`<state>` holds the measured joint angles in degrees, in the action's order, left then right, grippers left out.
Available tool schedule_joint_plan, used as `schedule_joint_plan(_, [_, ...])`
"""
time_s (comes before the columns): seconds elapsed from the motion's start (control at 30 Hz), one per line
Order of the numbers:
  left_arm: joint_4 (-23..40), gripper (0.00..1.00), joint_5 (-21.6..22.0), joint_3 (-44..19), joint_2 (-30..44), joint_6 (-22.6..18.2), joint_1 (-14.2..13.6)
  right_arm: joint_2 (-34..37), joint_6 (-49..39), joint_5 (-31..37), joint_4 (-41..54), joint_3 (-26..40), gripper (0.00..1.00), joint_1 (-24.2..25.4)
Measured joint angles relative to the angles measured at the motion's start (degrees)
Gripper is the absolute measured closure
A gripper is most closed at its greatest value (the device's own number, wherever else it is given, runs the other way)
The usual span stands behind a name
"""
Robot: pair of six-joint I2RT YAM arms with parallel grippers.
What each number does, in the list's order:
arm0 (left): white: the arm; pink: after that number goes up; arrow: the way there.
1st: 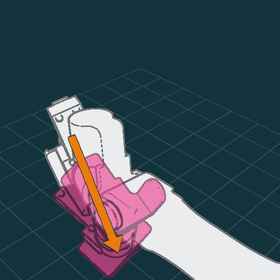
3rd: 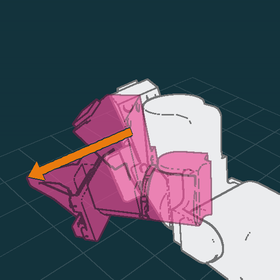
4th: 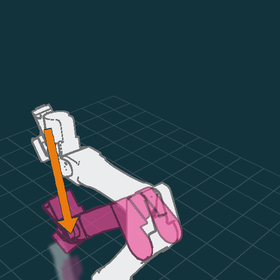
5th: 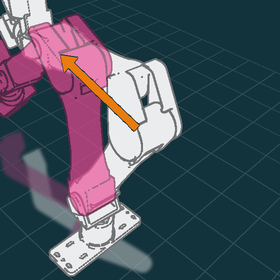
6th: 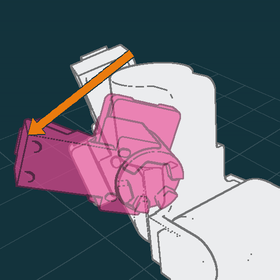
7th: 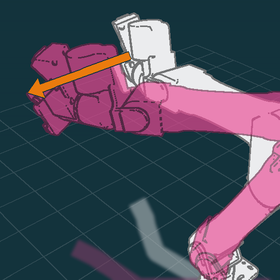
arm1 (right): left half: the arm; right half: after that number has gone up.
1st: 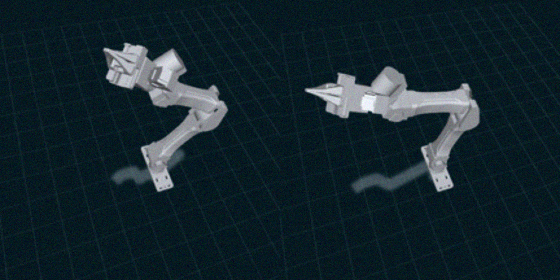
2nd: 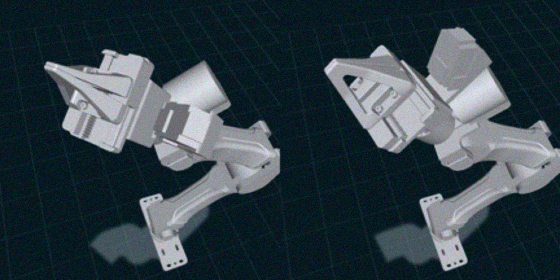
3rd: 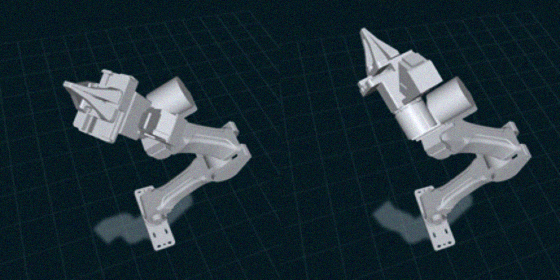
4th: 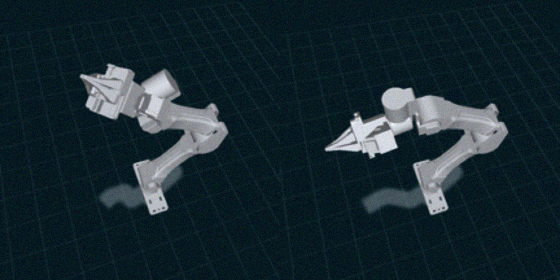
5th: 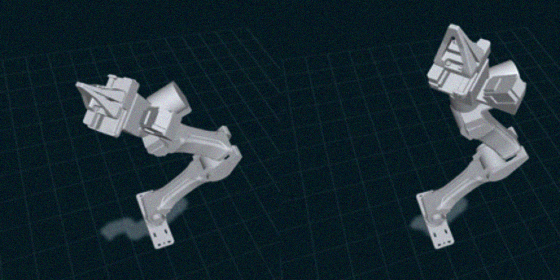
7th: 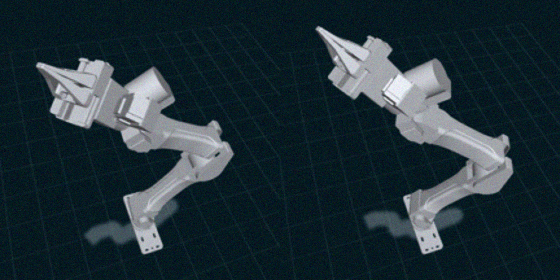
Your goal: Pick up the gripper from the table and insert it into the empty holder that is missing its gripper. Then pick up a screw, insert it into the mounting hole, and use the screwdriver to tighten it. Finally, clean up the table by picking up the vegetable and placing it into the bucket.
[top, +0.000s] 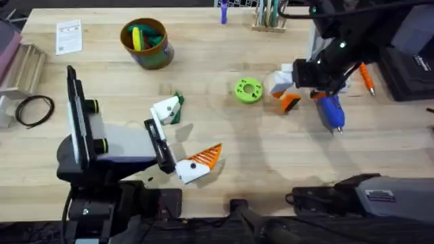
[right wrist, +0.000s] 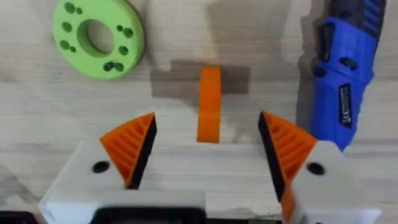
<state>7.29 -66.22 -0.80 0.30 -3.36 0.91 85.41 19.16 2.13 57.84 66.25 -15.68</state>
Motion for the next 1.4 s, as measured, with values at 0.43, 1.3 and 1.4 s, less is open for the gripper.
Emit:
schedule_joint_plan(0.43, [0.0, 0.015, 0.0, 0.0, 0.0, 0.0, 0.0, 2.0, 0.1, 0.0, 0.2, -0.8, 0.065, 0.0])
schedule_joint_plan(1.3, [0.0, 0.015, 0.0, 0.0, 0.0, 0.0, 0.0, 3.3, -1.4, 0.4, -0.8, -1.0, 0.989, 0.0])
schedule_joint_plan(1.4, [0.0, 0.015, 0.0, 0.0, 0.0, 0.0, 0.0, 3.3, -1.4, 0.4, -0.5, -0.9, 0.99, 0.0])
